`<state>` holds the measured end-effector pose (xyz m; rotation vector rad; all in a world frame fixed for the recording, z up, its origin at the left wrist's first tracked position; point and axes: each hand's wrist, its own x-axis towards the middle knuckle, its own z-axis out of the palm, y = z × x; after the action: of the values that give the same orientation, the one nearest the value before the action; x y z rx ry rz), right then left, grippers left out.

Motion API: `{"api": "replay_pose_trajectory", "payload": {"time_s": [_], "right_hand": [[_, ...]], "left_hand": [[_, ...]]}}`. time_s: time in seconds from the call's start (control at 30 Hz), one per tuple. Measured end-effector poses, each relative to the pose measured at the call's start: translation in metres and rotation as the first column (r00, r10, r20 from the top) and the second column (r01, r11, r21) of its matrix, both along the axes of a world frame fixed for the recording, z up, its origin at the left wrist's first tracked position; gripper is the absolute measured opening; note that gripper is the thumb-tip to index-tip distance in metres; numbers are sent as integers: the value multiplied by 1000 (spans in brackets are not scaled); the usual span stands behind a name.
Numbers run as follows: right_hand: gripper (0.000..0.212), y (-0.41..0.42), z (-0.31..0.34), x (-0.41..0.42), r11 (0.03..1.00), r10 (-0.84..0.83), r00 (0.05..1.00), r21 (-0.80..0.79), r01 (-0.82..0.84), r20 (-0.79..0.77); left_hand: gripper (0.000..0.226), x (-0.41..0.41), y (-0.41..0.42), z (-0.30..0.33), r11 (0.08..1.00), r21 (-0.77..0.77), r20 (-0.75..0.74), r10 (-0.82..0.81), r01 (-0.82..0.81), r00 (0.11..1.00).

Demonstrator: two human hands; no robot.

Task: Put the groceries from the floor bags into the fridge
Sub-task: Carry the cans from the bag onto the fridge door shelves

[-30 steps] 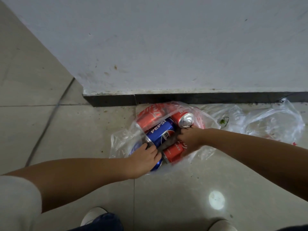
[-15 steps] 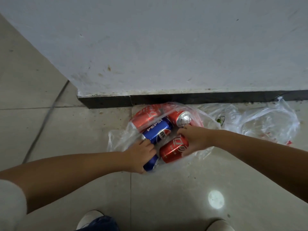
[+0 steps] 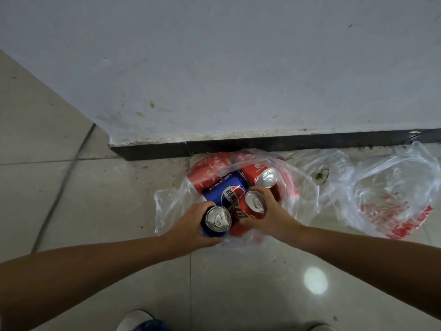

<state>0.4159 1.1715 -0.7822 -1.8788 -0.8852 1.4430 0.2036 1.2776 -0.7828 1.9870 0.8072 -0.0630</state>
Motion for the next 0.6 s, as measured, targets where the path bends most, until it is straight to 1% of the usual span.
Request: {"api": "replay_pose_trajectory", "payload": {"time_s": [0.03,0.1,0.17,0.27,0.33,0.4,0.5,0.6], "right_hand": [[77,0,-2,-5,999,-48,999,-6,48,-12],[73,3,1,-15,978,-206,978,-31,205,-18],[68,7,16,-19,940,-339,941,-48,338,-12],[63,12,60,-13,935,-355,935,18,355,-21],[61,9,104,-8,930,-361,932,67,362,-24],[61,4,159,-4,928,-361,933,97,359,0],[61,-6,252,7,939,-337,941,89,333,40],[57,-20,349,19,936,-347,935,92,340,70]], "left_hand": [[65,1,-1,2,1000,-18,-15,20,-21,1000],[66,4,0,7,996,-63,-43,67,-69,997],[65,7,3,22,977,-114,-52,173,-178,984],[60,16,8,67,903,-195,-10,389,-383,921],[59,26,10,109,859,-218,11,477,-463,879],[58,36,8,159,842,-237,8,501,-485,865],[60,50,-1,244,844,-254,-10,486,-472,874],[61,68,-12,341,859,-287,1,442,-423,897]]}}
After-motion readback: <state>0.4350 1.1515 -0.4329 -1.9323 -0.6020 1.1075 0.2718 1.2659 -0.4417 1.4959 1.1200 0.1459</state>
